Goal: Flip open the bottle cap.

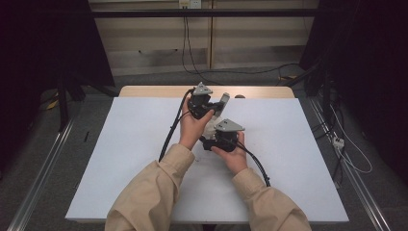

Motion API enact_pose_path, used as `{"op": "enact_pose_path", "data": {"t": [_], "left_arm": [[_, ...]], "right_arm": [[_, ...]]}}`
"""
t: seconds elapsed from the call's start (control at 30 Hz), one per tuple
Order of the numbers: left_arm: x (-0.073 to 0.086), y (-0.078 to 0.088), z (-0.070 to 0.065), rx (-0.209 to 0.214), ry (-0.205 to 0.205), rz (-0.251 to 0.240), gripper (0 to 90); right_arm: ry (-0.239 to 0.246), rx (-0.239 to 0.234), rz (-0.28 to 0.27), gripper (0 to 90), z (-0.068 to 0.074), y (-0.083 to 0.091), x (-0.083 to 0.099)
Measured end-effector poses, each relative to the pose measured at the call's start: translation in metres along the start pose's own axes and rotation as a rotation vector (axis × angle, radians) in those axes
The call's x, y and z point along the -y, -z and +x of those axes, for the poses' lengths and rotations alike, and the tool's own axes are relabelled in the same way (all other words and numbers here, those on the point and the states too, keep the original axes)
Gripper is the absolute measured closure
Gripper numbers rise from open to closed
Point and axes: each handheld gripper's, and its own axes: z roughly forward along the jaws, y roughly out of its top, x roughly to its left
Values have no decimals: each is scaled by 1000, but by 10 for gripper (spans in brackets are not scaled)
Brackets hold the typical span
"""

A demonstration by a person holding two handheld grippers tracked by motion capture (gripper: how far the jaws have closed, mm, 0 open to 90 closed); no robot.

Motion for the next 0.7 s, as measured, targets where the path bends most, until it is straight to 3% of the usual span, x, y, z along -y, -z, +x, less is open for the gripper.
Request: {"op": "enact_pose_path", "data": {"t": [0.7], "left_arm": [[2,-5,2,9,5,7,900]], "right_arm": [[2,-1,1,189,0,0,0]]}}
